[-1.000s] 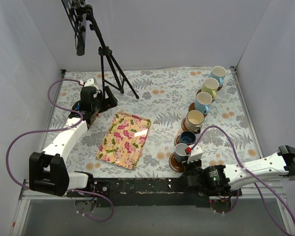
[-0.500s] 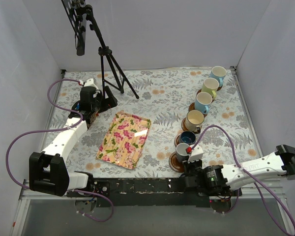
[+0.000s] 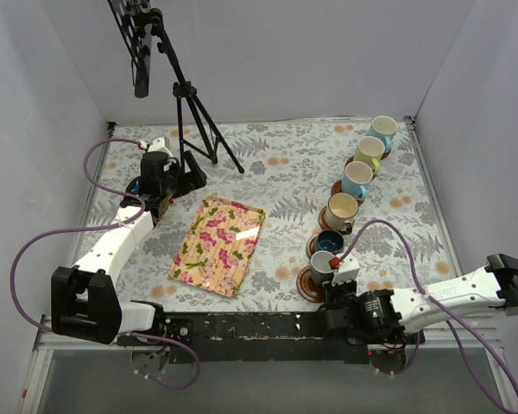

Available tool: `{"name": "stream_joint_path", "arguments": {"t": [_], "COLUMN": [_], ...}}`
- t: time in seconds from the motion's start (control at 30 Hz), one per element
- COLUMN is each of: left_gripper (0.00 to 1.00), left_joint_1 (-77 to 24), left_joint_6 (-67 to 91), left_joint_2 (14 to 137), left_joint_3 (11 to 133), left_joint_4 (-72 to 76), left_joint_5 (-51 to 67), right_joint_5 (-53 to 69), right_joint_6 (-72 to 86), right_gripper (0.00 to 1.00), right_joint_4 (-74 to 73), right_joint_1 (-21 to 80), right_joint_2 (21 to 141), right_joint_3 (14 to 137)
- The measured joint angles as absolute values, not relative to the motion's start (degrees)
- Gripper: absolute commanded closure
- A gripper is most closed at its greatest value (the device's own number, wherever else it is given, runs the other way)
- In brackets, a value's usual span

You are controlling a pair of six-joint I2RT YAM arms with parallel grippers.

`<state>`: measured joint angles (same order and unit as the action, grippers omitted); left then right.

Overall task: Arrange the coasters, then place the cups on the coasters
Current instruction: Place the cup on the coaster.

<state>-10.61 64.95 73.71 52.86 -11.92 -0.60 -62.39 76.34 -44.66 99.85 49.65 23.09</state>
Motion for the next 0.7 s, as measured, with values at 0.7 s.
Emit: {"name": "stream_joint_path", "arguments": {"t": [0.7], "left_gripper": [0.12], "left_joint_1": [-28.5], "left_joint_6": [64.2], "left_joint_2": [74.2], "left_joint_3": [52.3], "left_joint_4": [-11.1], "left_joint_5": [7.3], "right_joint_5": [-62.4], "right_joint_6": [70.5], "right_gripper": [0.99], "right_joint_4": [-39.0], "right_joint_1": [99.9], "right_joint_2": [48.7], "right_joint_3": [21.5]}}
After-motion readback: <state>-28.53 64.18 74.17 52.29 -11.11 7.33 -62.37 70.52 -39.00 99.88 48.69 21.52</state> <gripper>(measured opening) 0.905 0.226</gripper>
